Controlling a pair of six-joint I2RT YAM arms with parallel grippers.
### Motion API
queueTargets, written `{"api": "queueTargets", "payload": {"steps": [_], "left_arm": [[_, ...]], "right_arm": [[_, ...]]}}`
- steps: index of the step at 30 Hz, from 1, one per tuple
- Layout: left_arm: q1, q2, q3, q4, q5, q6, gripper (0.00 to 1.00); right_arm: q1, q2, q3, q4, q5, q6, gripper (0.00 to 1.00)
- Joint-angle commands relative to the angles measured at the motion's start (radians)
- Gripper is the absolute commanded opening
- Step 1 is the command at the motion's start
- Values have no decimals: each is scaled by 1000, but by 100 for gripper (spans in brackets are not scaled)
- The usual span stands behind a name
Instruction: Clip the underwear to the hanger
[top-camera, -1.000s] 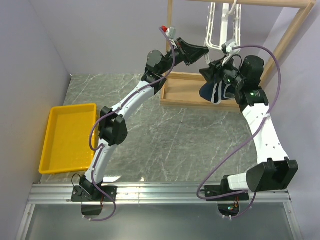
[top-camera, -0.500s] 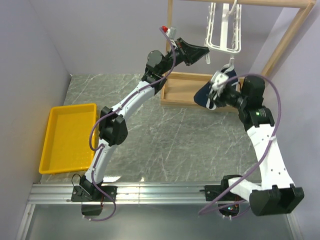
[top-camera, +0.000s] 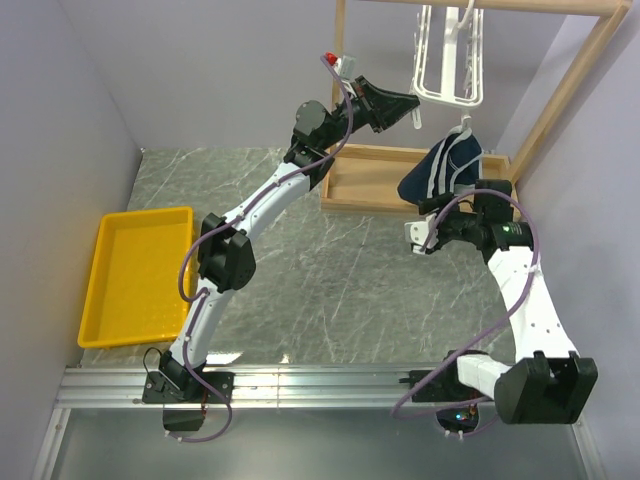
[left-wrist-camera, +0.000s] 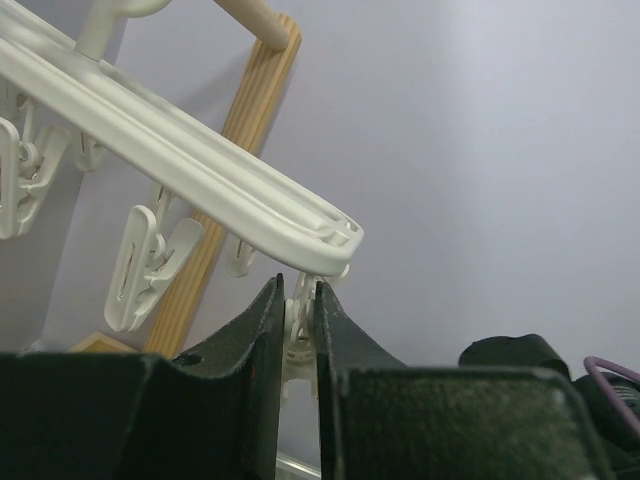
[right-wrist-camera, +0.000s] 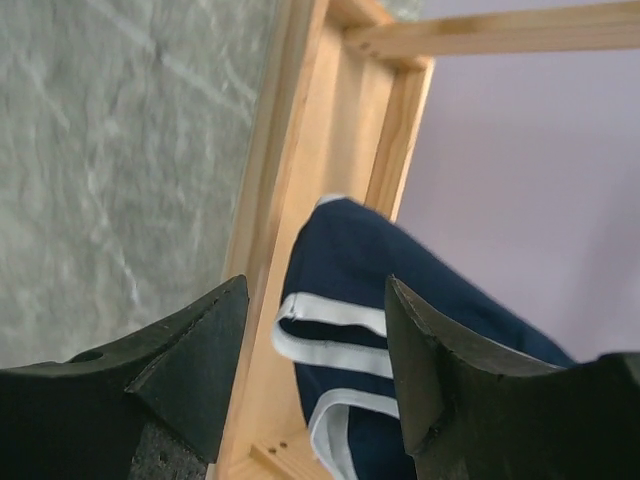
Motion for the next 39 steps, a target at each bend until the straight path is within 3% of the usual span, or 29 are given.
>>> {"api": "queueTargets", "payload": {"steps": [1, 7, 14, 26, 39], "left_arm": [[-6, -26, 12, 17, 20, 19, 0], [-6, -24, 12, 22, 24, 10, 0], [2, -36, -13, 26, 31, 7, 0], [8, -38, -22, 37, 37, -1, 0], [14, -36, -26, 51, 38, -10, 0]], "right_arm": [[-40, 43, 24, -97, -10, -338, 64], [-97, 100, 50, -198, 29, -553, 67], [-139, 125, -31, -60, -46, -792, 72], [-143, 191, -106, 284, -166, -845, 73], [-159, 188, -62, 160, -115, -848, 72]]}}
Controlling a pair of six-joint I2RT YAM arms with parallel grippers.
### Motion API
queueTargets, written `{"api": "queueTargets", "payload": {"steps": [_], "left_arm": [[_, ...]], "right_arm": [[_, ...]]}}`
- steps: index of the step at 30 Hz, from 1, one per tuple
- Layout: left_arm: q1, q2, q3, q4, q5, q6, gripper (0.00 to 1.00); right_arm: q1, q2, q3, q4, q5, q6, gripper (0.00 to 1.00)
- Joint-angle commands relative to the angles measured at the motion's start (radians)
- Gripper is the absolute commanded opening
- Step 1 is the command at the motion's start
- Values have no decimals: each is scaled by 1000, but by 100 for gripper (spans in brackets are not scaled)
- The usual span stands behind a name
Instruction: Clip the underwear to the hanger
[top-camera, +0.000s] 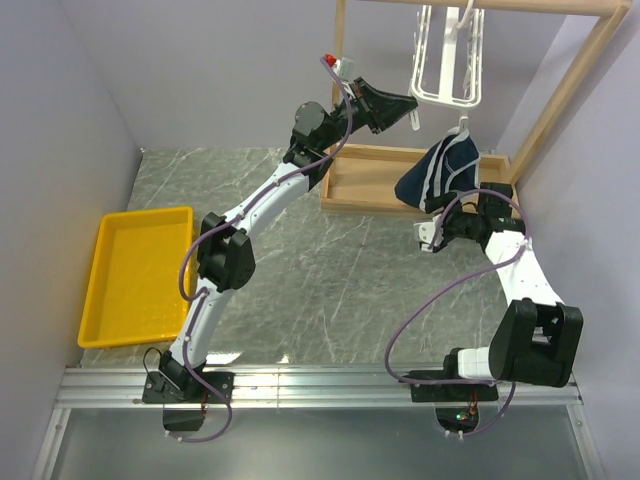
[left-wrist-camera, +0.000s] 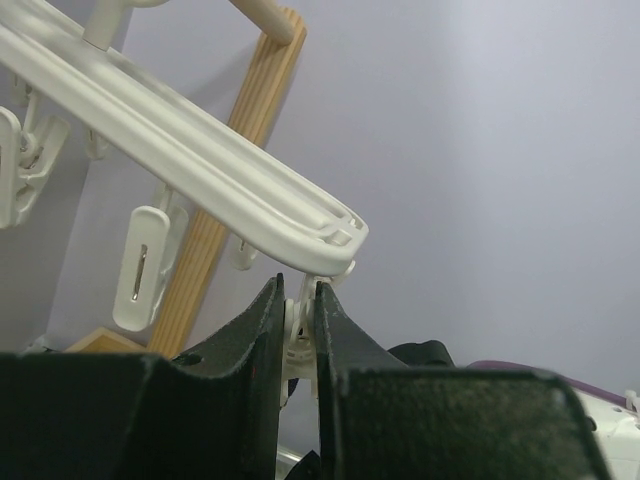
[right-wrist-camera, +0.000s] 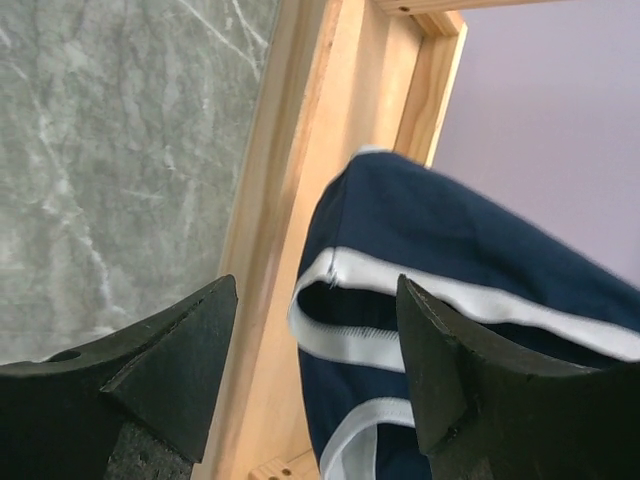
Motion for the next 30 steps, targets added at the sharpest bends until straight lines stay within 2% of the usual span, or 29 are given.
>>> {"api": "queueTargets", "payload": {"steps": [1, 4, 7, 9, 12, 13, 14, 16, 17, 19, 20, 21, 22, 25, 30], "left_arm": [[7, -38, -11, 38, 26, -8, 0], [8, -44, -20, 46, 22, -11, 0], [10, -49, -27, 47, 28, -10, 0], [8, -52, -30, 49, 33, -11, 0], [11, -56, -39, 53, 34, -8, 0], [10, -56, -40, 55, 36, -8, 0], [10, -58, -42, 56, 36, -10, 0], [10, -61, -46, 58, 33, -10, 0], [11, -61, -48, 58, 26, -10, 0], [11, -59, -43, 61, 26, -8, 0], [10, -58, -40, 60, 25, -8, 0], [10, -56, -37, 57, 25, -8, 0], [10, -53, -34, 56, 28, -10, 0], [10, -50, -30, 56, 26, -16, 0], [10, -47, -26, 53, 25, -19, 0]], "right_arm": [[-14, -37, 15, -58, -32, -654, 71], [-16, -121, -53, -61, -78, -568, 69], [-17, -218, -137, 33, -110, -364, 67], [-18, -283, -178, 100, -141, -161, 63], [-18, -342, -211, 213, -158, 97, 49], [-18, -353, -215, 264, -158, 163, 36], [-14, -365, -220, 301, -150, 360, 33], [-8, -396, -232, 401, -98, 563, 26], [-4, -405, -234, 413, -75, 762, 25], [-4, -423, -214, 364, -35, 875, 24], [-4, -431, -211, 367, -21, 1044, 24], [-1, -445, -206, 367, -9, 1123, 24], [1, -454, -208, 377, 29, 1276, 24], [2, -454, -211, 414, 133, 1551, 27], [-5, -370, -192, 422, 293, 1898, 29]]}}
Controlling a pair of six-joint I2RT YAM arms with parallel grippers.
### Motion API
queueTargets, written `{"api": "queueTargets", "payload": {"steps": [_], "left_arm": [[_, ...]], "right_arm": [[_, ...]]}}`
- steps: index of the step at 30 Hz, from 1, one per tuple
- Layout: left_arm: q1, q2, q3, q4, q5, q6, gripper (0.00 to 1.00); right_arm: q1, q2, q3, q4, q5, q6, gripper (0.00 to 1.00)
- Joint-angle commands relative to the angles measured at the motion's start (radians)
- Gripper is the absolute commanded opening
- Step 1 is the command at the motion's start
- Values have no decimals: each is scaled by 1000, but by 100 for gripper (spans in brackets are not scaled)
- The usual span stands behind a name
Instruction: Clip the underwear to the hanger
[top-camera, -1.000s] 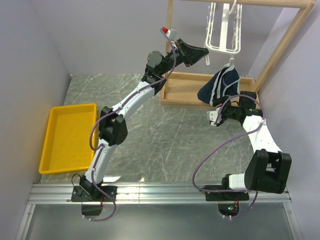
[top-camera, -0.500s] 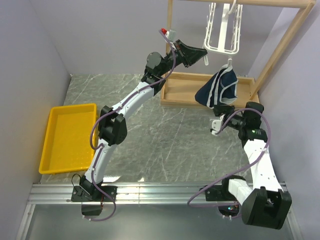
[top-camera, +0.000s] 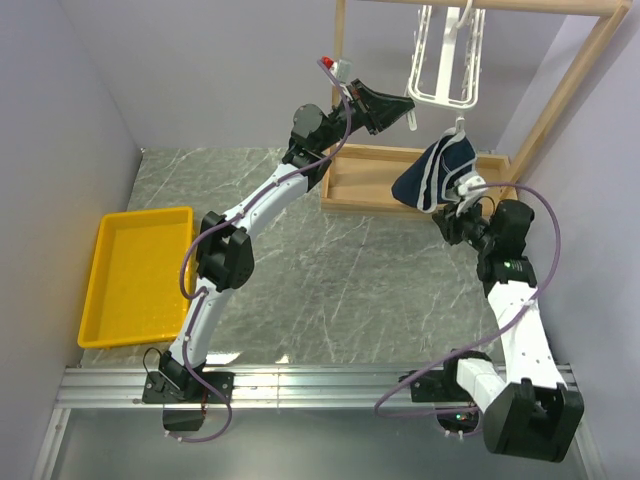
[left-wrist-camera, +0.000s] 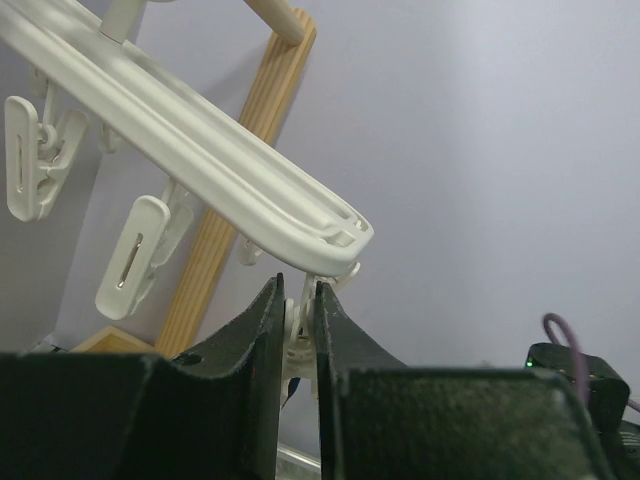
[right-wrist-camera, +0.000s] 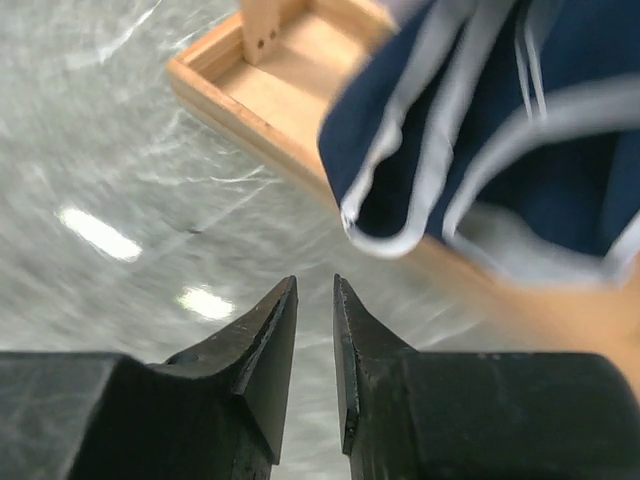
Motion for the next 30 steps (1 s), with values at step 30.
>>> {"api": "queueTargets", "payload": {"steps": [30], "left_arm": [[3, -59, 3, 0, 25, 8, 0]], "right_arm": [[-7, 364, -26, 329, 399, 1072, 45]]}}
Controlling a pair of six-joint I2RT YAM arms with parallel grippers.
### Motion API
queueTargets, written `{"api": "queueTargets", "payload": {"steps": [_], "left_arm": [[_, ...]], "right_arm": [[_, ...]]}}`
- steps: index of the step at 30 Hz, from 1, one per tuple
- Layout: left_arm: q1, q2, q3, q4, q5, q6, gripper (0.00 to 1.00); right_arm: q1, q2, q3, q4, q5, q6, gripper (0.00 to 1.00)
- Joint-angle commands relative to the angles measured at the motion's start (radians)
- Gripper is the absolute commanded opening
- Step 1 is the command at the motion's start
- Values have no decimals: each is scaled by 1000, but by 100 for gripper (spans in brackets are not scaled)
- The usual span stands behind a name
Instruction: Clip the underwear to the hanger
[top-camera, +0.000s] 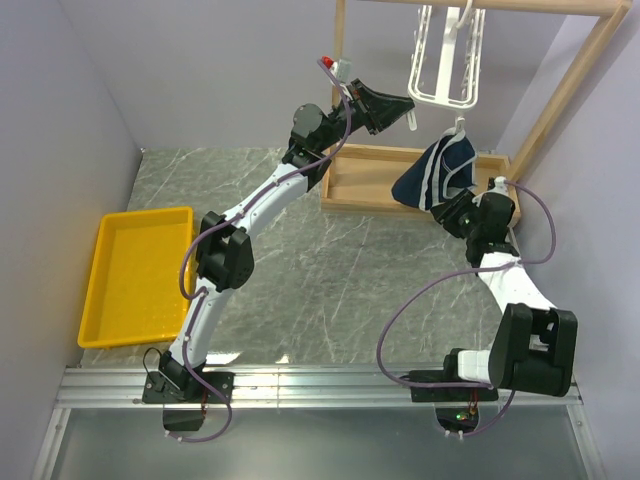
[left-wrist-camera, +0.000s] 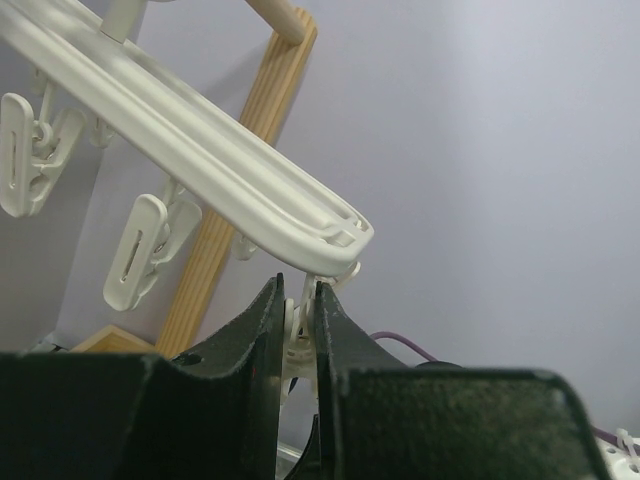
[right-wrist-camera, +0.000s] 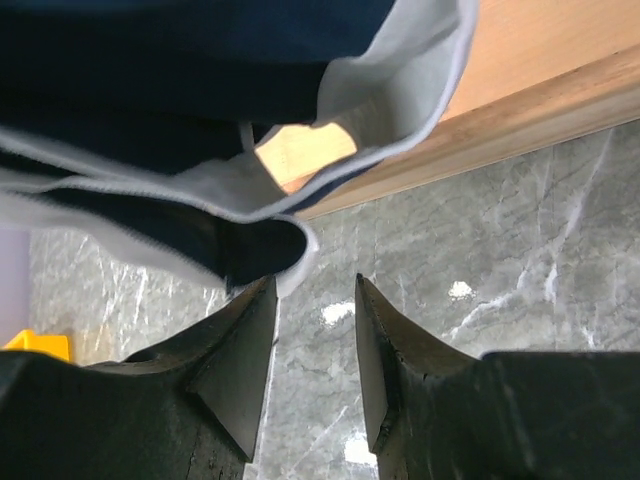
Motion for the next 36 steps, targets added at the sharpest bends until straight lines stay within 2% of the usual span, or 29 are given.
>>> {"api": "queueTargets", "payload": {"steps": [1, 11, 16, 22, 23, 36], "left_arm": [[3, -54, 4, 6, 28, 4, 0], [1, -57, -2, 11, 26, 1, 0], [1, -56, -5, 9, 26, 2, 0], [1, -56, -5, 12, 28, 1, 0], [3, -54, -2, 11, 26, 1, 0], [1, -77, -49, 0, 40, 27, 0]], "right_arm": [[-1, 16, 9, 81, 19, 33, 45], [-1, 83, 9, 139, -21, 113, 42], [-3, 94, 6, 168, -81, 183, 27], [-3, -38, -31, 175, -110, 216, 7], [-3, -50, -27, 170, -112, 213, 0], [14, -230, 36, 175, -198, 211, 0]]}}
